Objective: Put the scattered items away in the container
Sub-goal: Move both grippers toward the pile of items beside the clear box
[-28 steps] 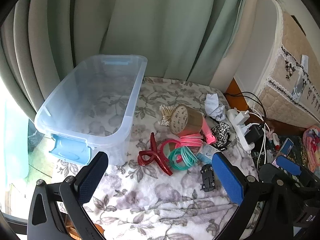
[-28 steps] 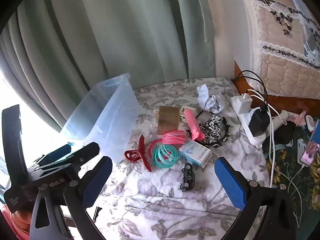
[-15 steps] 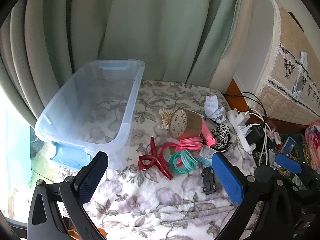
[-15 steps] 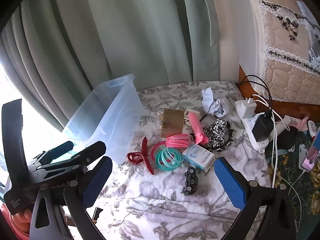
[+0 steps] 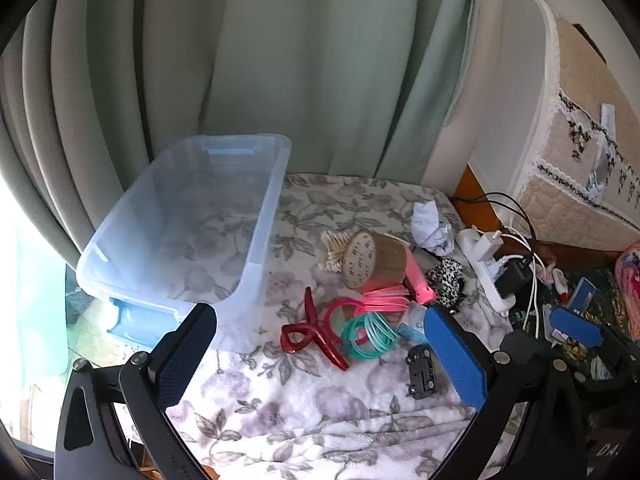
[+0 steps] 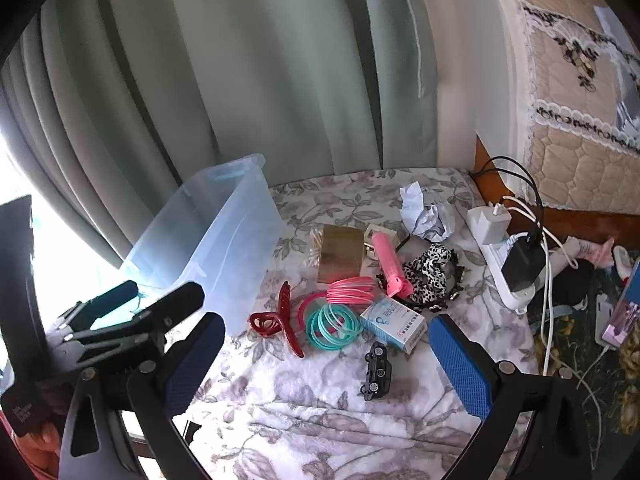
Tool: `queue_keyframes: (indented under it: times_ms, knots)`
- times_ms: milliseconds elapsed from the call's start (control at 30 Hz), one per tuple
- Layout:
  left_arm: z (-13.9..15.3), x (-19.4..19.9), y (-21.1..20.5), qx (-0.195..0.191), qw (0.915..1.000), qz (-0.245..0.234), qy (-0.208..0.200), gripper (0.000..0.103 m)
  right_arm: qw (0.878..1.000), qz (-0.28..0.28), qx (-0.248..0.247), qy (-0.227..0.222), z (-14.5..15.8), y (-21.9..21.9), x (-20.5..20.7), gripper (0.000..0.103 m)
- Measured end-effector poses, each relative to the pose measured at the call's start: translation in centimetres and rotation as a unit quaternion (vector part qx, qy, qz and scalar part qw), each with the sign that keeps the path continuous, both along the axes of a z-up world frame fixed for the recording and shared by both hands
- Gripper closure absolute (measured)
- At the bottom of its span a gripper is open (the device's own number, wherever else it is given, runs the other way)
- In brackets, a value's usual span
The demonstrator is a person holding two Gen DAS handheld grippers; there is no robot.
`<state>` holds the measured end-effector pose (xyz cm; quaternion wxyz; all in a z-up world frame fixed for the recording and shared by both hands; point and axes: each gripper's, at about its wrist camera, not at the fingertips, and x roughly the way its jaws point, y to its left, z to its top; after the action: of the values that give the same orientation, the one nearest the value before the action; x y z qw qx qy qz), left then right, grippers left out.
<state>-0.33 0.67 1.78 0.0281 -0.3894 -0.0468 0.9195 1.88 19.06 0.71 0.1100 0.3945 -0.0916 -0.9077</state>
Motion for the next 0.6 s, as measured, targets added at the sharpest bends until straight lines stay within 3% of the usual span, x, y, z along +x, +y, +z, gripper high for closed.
queue_keyframes:
  times_ms: [100, 600]
  knots:
    - [0.05, -0.04, -0.58, 0.021, 0.9998, 0.002, -0.002, 0.000, 1.000, 0.013, 0.001, -0.003, -0.09, -0.31, -0.03, 0.000]
    - [-0.34, -0.28, -0.06, -0.008, 0.9999, 0.008, -0.002, 0.000, 0.999, 0.026, 0.004, -0.019, -0.69, -0.76, -0.12, 0.000]
